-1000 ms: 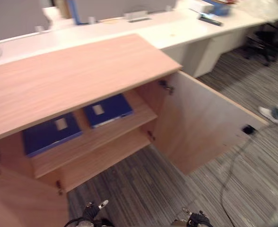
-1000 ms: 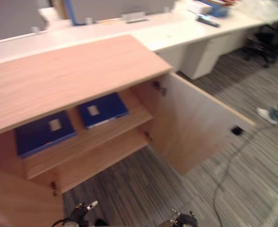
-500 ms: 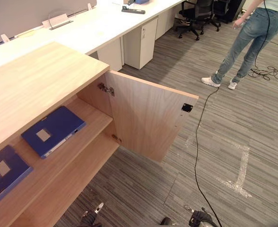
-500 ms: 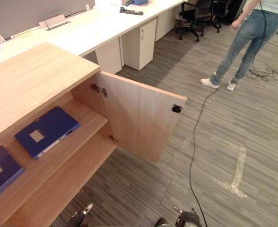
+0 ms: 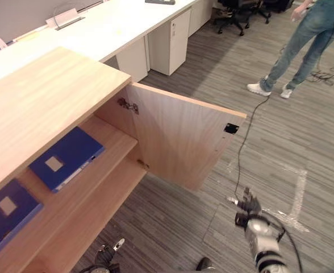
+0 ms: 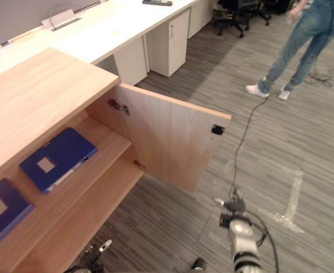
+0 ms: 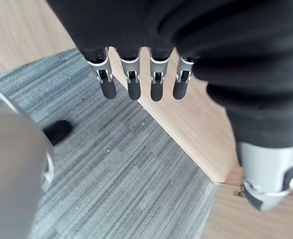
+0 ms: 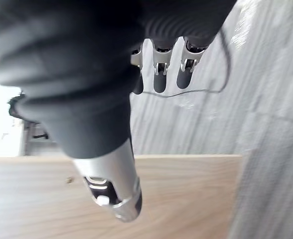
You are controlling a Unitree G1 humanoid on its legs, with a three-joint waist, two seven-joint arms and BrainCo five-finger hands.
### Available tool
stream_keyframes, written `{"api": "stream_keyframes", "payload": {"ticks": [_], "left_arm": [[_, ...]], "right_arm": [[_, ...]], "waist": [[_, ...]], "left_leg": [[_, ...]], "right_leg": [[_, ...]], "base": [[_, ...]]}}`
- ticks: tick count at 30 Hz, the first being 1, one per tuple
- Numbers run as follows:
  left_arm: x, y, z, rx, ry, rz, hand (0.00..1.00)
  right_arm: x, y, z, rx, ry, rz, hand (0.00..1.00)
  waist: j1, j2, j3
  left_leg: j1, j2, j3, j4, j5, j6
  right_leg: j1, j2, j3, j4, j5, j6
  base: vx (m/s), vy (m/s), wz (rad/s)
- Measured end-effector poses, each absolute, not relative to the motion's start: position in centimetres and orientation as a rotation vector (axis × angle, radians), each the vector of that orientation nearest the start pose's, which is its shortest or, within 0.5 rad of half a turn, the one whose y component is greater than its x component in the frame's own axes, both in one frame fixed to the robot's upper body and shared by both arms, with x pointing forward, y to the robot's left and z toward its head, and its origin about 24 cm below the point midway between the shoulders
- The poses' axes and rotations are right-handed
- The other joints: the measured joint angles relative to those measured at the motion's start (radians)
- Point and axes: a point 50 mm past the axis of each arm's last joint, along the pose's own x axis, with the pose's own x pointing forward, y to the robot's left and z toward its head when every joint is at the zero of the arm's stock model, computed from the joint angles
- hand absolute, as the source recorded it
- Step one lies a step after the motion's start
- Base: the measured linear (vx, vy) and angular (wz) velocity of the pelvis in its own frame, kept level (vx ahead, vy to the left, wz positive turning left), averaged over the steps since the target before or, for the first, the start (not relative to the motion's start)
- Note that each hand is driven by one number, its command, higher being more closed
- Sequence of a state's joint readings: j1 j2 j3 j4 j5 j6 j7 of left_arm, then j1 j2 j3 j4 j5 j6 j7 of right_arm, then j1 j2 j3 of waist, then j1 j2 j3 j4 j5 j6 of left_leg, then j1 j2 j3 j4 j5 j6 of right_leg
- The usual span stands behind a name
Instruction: Walk over to the cabinet, pick up the folder, carry it to the office cabinet, place the folder inside the office cabinet, then close the office cabinet door
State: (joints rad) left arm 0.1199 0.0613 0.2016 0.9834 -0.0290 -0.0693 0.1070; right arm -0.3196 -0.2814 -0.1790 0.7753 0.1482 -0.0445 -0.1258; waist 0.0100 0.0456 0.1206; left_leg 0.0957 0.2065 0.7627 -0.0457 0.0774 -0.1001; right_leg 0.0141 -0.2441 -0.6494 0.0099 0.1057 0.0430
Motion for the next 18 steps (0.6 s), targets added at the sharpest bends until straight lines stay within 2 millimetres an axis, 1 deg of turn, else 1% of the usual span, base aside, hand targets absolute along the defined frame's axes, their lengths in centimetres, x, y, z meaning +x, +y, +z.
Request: {"api": "stream_keyframes", "payload": {"ticks": [1,2,3,4,5,6,7,8,9,10,11,12,14,16,18], "left_arm": [[8.9,21.6,-15.5,0.013,1.029,0.365,0.00],[8.8,22.0,-15.4,0.023,1.032,0.367,0.00],[8.7,22.5,-15.3,0.035,1.031,0.374,0.00],[9.0,23.1,-15.2,0.050,1.026,0.377,0.00],[9.2,23.2,-15.1,0.051,1.019,0.375,0.00],[9.1,23.2,-15.1,0.050,1.020,0.373,0.00],[9.1,22.9,-15.2,0.041,1.023,0.366,0.00],[9.1,22.4,-15.3,0.027,1.024,0.356,0.00],[9.3,22.2,-15.3,0.021,1.022,0.349,0.00],[9.3,21.6,-15.4,0.004,1.023,0.337,0.00],[9.3,21.1,-15.5,-0.010,1.023,0.325,0.00],[9.0,21.2,-15.6,-0.006,1.027,0.325,0.00],[9.4,21.4,-15.4,-0.001,1.012,0.323,0.00],[9.8,21.3,-15.3,0.001,1.002,0.312,0.00],[10.3,20.8,-15.2,0.013,0.988,0.279,0.00]], "right_arm": [[30.2,-26.1,-0.3,-0.052,0.311,-0.354,0.00],[31.7,-25.9,1.1,-0.046,0.271,-0.345,0.00],[33.2,-25.6,2.6,-0.022,0.235,-0.342,0.00],[34.9,-25.7,4.7,-0.012,0.194,-0.342,0.00],[36.0,-26.3,6.3,0.005,0.176,-0.362,0.00],[36.3,-26.7,7.0,0.014,0.170,-0.374,0.00],[36.9,-27.7,8.5,0.015,0.143,-0.392,0.00],[37.3,-28.2,10.0,0.004,0.113,-0.379,0.00],[37.6,-28.1,10.5,-0.005,0.105,-0.364,0.00],[37.8,-28.4,11.1,0.001,0.098,-0.373,0.00],[37.9,-29.2,12.2,-0.009,0.087,-0.389,0.00],[37.8,-29.7,12.4,-0.014,0.089,-0.392,0.00],[37.9,-30.0,12.8,-0.003,0.089,-0.390,0.00],[37.9,-30.3,12.8,0.012,0.100,-0.399,0.00],[37.8,-30.7,13.0,0.022,0.096,-0.405,0.00]], "waist": [[0.008,-0.007,0.000],[0.012,-0.014,0.002],[0.018,-0.021,0.007],[0.025,-0.024,0.020],[0.038,-0.017,0.027],[0.040,-0.012,0.031],[0.042,0.001,0.038],[0.048,0.004,0.046],[0.045,0.001,0.058],[0.041,0.007,0.063],[0.042,0.048,0.071],[0.046,0.062,0.074],[0.037,0.060,0.078],[0.040,0.063,0.083],[0.044,0.075,0.093]], "left_leg": [[0.004,-0.011,0.000,0.014,0.002,-0.004],[-0.011,-0.012,0.000,0.029,-0.008,0.009],[-0.025,-0.015,-0.001,0.038,-0.012,0.011],[-0.041,-0.015,-0.005,0.055,-0.017,0.018],[-0.051,-0.008,-0.008,0.079,-0.020,0.022],[-0.056,-0.001,-0.010,0.093,-0.021,0.023],[-0.067,0.014,-0.011,0.129,-0.024,0.027],[-0.099,0.041,-0.011,0.214,-0.039,0.038],[-0.133,0.061,-0.011,0.280,-0.063,0.048],[-0.154,0.046,-0.032,0.251,-0.110,0.034],[-0.149,0.013,-0.067,0.131,-0.033,0.072],[-0.135,0.001,-0.058,0.102,-0.001,0.059],[-0.148,-0.011,-0.066,0.103,0.000,0.060],[-0.148,-0.015,-0.069,0.104,0.000,0.060],[-0.160,-0.010,-0.088,0.107,0.007,0.066]], "right_leg": [[-0.011,-0.014,0.016,0.004,0.009,0.003],[-0.027,-0.022,0.016,0.004,0.011,0.003],[-0.032,-0.025,0.016,-0.004,0.012,0.002],[-0.033,-0.025,0.015,-0.016,0.015,0.001],[-0.030,-0.022,0.012,-0.021,0.015,0.001],[-0.028,-0.020,0.011,-0.021,0.015,0.001],[-0.022,-0.018,0.009,-0.020,0.015,0.001],[-0.016,-0.020,0.006,-0.022,0.016,0.000],[-0.007,-0.027,0.004,-0.022,0.016,0.000],[-0.002,-0.038,-0.004,-0.023,0.016,0.001],[0.006,-0.025,-0.006,-0.020,0.015,0.002],[0.011,-0.020,-0.005,-0.018,0.011,0.007],[0.002,-0.034,-0.011,-0.013,0.011,0.008],[0.006,-0.036,-0.013,-0.015,0.011,0.008],[0.008,-0.030,-0.023,-0.017,0.007,0.013]], "base": [[0.01,0.082,-0.16],[0.00,0.054,-0.08],[0.01,0.015,0.05],[0.00,-0.004,0.05],[0.01,-0.019,0.08],[0.03,-0.038,0.08],[0.07,-0.048,0.09],[0.07,-0.053,0.13],[0.05,-0.036,0.19],[0.01,0.024,0.14],[-0.01,0.104,0.01],[-0.01,0.113,-0.04],[0.00,0.071,0.08],[-0.04,0.028,0.08],[-0.09,-0.011,0.17]]}}
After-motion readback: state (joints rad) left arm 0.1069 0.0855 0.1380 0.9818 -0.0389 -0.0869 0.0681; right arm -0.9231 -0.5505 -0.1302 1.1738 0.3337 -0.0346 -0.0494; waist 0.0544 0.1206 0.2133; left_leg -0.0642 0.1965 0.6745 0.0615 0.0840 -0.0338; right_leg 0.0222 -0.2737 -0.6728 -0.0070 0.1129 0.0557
